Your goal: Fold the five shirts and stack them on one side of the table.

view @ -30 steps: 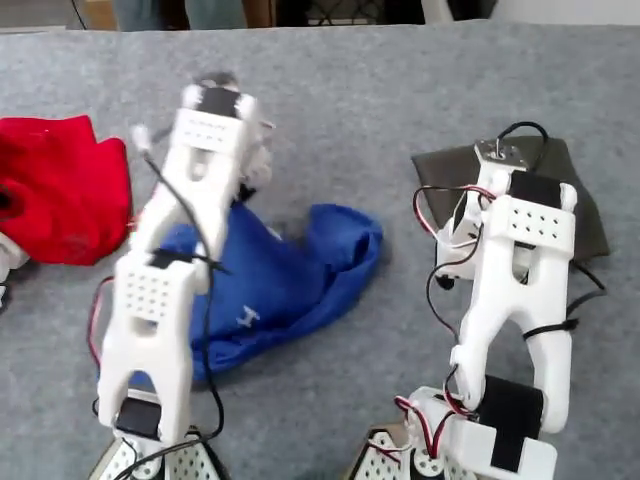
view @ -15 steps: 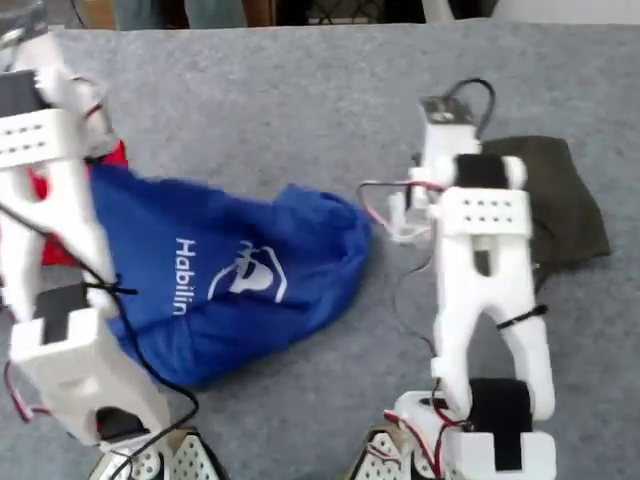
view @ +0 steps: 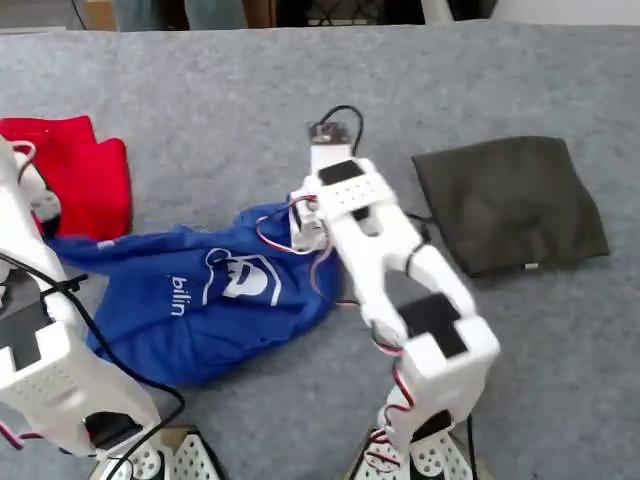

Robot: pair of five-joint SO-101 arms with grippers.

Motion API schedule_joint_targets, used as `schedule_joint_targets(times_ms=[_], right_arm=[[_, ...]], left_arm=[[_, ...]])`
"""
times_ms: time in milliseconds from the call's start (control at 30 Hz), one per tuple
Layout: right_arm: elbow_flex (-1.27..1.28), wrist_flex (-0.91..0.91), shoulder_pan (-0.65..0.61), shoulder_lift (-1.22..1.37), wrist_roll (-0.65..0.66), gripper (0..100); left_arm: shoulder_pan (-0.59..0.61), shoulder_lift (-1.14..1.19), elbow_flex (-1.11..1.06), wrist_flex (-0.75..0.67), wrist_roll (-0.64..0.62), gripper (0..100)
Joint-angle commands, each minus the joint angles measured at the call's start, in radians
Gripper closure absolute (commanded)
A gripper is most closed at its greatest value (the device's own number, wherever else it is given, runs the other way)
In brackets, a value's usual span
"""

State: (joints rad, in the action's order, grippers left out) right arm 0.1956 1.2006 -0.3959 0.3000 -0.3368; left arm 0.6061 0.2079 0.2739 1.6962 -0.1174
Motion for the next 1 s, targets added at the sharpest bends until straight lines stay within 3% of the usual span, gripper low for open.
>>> schedule_joint_targets(times_ms=[0, 67, 233, 433, 700, 767, 900, 967], right_arm=[[-0.119, 0.098, -0.017, 0.062, -0.012, 88.8], [-0.156, 0.166, -0.002, 0.079, 0.005, 99.2], [-0.160, 0.299, 0.074, 0.053, 0.044, 98.4], [-0.047, 0.479, 0.135, -0.071, 0.213, 98.5], [0.236, 0.503, 0.137, -0.211, 0.405, 98.2], [0.248, 0.489, 0.149, -0.202, 0.413, 93.0], [0.229, 0.470, 0.204, -0.196, 0.433, 70.1], [0.189, 0.539, 0.222, -0.199, 0.491, 66.8]], left_arm=[[0.001, -0.049, -0.091, -0.040, 0.014, 97], [0.004, -0.051, -0.151, -0.080, 0.015, 97], [-0.058, -0.049, -0.328, -0.115, 0.106, 97], [-0.084, -0.097, -0.530, -0.213, 0.175, 97], [-0.022, -0.279, -0.605, -0.204, 0.282, 97], [0.004, -0.327, -0.596, -0.173, 0.316, 97], [0.059, -0.384, -0.561, -0.107, 0.377, 97], [0.087, -0.405, -0.544, -0.081, 0.425, 97]])
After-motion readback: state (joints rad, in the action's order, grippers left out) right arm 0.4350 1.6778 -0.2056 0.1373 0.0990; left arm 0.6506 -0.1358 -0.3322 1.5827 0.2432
